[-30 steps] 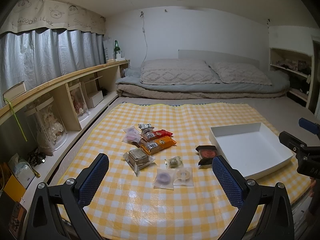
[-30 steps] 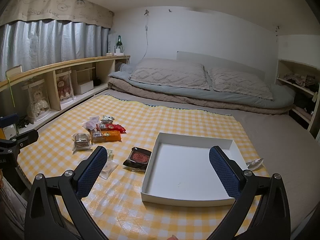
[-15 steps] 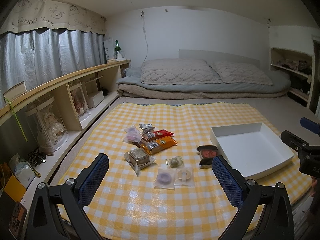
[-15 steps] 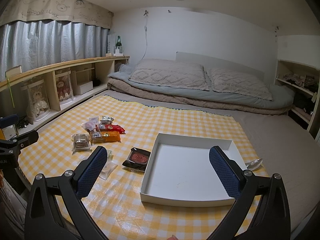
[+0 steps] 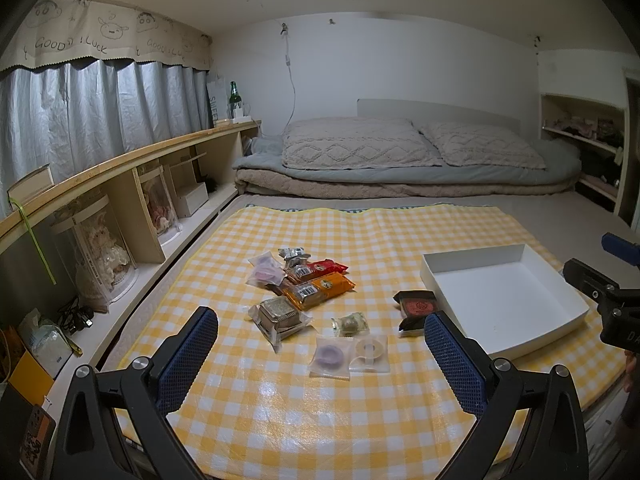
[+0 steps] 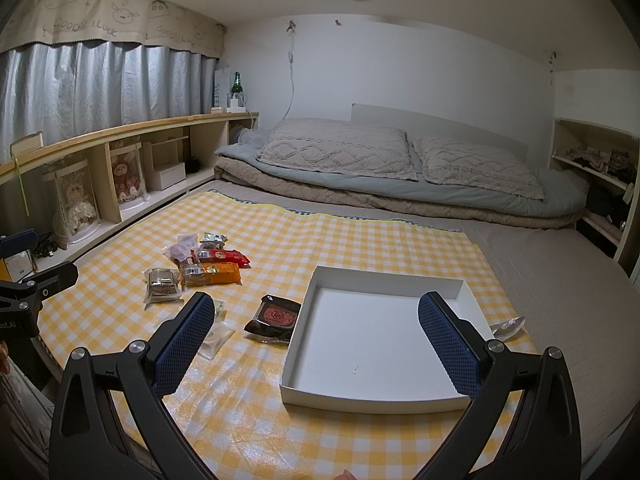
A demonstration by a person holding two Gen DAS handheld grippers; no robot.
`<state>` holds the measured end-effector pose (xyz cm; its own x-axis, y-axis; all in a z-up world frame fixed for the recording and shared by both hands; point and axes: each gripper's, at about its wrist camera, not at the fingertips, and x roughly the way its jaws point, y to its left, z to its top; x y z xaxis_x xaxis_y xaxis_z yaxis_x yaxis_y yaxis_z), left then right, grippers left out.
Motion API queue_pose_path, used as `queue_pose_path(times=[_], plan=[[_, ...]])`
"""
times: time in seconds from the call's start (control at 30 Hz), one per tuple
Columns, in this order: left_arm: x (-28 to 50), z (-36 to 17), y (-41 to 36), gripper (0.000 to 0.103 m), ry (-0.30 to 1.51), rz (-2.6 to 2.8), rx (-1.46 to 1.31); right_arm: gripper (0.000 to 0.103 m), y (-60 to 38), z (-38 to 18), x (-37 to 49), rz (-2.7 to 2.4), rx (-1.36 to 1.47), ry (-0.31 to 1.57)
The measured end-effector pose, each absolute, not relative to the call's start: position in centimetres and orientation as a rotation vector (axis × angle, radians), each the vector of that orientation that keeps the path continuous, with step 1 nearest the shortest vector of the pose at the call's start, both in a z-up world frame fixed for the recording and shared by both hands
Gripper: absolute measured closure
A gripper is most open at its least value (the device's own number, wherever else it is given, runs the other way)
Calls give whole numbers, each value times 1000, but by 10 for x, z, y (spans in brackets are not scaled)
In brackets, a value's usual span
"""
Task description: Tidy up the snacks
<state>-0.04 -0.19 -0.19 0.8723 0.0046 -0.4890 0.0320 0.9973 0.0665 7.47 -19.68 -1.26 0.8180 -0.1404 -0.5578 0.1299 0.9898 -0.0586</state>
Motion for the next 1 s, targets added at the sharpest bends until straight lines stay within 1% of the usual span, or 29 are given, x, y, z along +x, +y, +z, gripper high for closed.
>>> queue_pose_path(times=[1.0], plan=[[-1, 0, -1, 0, 510, -13, 77, 0, -198, -10, 73, -145, -13, 595]])
